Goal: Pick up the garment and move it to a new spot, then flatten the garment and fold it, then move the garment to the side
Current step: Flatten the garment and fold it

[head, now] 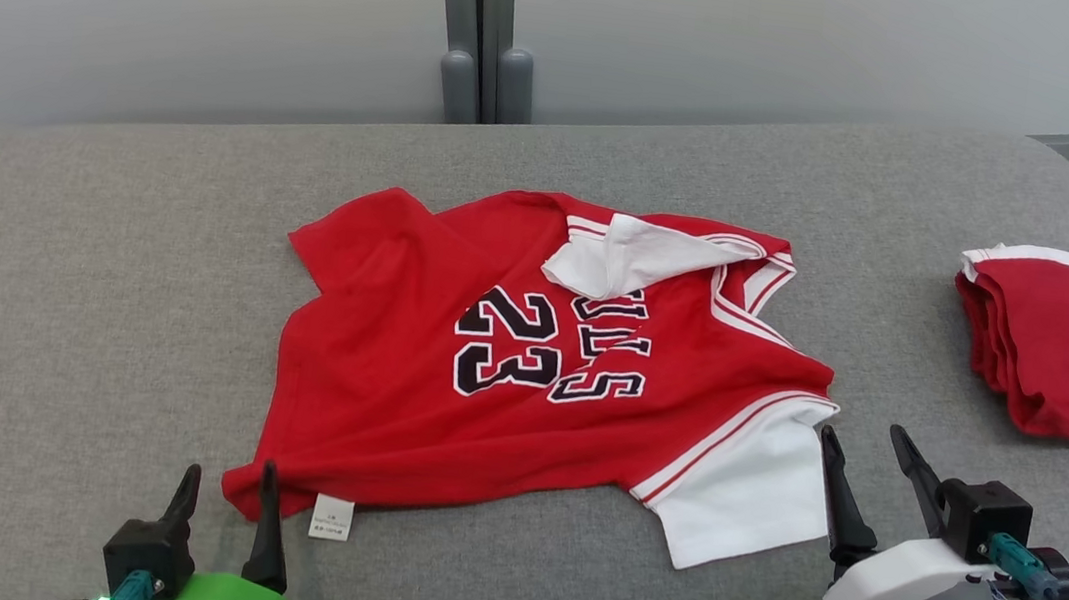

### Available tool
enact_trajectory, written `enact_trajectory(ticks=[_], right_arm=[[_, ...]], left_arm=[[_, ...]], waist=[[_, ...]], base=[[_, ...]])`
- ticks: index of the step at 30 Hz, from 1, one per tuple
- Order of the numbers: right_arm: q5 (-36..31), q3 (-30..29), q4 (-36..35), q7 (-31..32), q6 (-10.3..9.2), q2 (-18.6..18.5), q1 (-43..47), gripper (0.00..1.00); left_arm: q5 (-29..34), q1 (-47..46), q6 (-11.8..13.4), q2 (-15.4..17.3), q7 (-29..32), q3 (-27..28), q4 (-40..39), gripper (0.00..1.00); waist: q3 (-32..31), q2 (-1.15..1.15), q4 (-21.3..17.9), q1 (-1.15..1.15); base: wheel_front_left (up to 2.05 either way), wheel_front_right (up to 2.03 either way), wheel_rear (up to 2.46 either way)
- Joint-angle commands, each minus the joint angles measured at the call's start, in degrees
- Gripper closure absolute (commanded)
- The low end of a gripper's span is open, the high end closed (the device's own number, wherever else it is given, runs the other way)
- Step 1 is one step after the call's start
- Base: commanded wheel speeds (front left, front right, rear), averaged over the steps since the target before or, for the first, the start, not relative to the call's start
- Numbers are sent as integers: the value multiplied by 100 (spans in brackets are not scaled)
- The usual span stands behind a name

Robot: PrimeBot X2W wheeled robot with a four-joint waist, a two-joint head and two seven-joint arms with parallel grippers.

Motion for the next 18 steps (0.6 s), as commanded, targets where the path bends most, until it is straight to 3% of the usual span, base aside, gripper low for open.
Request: enact_trajectory(ticks=[1, 18], right_arm=[[-50, 1, 9, -7, -9, -20, 67, 0], [-187, -104, 263, -8, -9, -20, -198, 0]], left_arm=[[-40, 77, 21, 29, 3, -25, 14, 0], [-388, -214, -82, 28, 3, -168, 383, 0]], waist=[[33, 0, -3, 0], [508, 0, 36, 0]], base=[[0, 0, 0], [0, 0, 0]])
